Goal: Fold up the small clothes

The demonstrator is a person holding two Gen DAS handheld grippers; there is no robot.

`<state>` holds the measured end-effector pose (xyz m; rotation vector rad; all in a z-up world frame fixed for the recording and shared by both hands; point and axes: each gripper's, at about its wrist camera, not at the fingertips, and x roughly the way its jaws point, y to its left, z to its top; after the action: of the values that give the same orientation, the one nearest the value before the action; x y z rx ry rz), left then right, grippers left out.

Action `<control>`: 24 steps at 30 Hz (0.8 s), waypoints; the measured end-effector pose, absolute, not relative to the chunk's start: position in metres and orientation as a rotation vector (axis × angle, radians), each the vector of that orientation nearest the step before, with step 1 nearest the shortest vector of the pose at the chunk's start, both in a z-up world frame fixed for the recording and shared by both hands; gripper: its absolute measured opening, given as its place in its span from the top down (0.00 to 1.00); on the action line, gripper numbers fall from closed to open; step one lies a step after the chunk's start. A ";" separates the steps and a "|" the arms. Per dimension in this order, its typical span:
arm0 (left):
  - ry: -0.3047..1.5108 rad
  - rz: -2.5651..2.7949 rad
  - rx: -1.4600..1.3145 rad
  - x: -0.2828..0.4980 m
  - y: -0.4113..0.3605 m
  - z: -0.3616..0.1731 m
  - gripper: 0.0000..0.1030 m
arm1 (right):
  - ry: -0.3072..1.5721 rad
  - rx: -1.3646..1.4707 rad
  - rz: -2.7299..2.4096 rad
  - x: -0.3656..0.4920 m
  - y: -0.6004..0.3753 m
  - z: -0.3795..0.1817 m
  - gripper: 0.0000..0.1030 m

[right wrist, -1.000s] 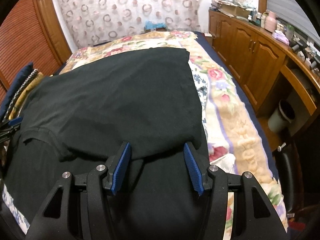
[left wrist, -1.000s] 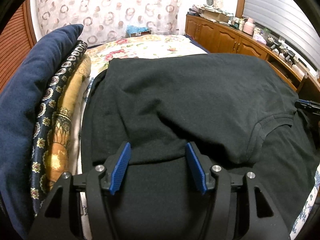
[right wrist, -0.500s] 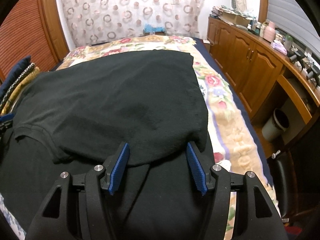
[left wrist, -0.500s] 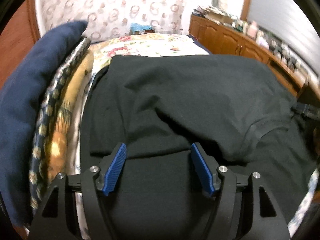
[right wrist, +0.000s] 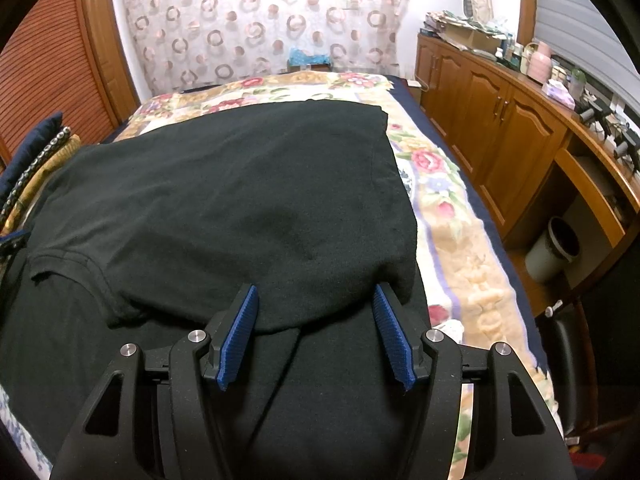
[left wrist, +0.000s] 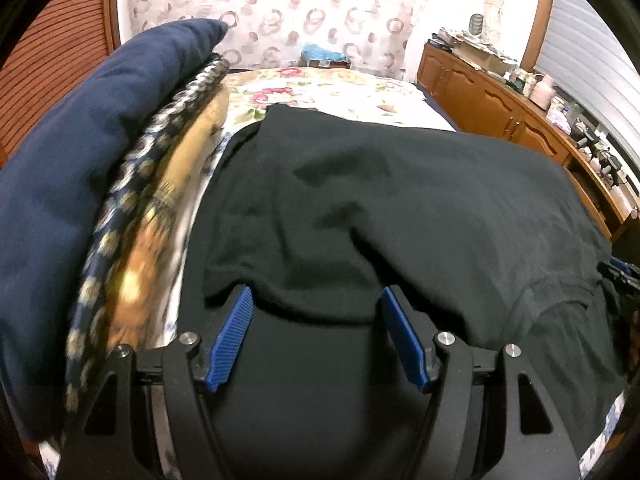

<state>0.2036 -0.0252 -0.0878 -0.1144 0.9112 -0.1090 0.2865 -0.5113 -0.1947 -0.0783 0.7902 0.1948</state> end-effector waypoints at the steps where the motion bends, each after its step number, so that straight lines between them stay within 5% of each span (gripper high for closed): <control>1: 0.910 -0.111 -0.122 0.207 -0.024 -0.088 0.35 | 0.790 -0.078 0.194 0.286 -0.511 -0.195 0.40; 7: 0.896 -0.114 -0.167 0.214 -0.015 -0.088 0.43 | 0.790 -0.078 0.194 0.286 -0.511 -0.195 0.40; 13: 0.876 -0.086 -0.138 0.209 -0.009 -0.090 0.80 | 0.791 -0.084 0.190 0.287 -0.511 -0.195 0.40; 19: 0.865 -0.113 -0.140 0.205 -0.008 -0.089 0.96 | 0.792 -0.105 0.175 0.287 -0.508 -0.195 0.43; 24: 0.835 -0.124 -0.159 0.197 -0.002 -0.085 0.96 | 0.794 -0.054 0.183 0.291 -0.516 -0.192 0.68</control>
<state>0.1973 -0.0016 -0.0845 -0.1590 0.8354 -0.1236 0.2906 -0.5159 -0.1919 -0.0537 0.7942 0.1825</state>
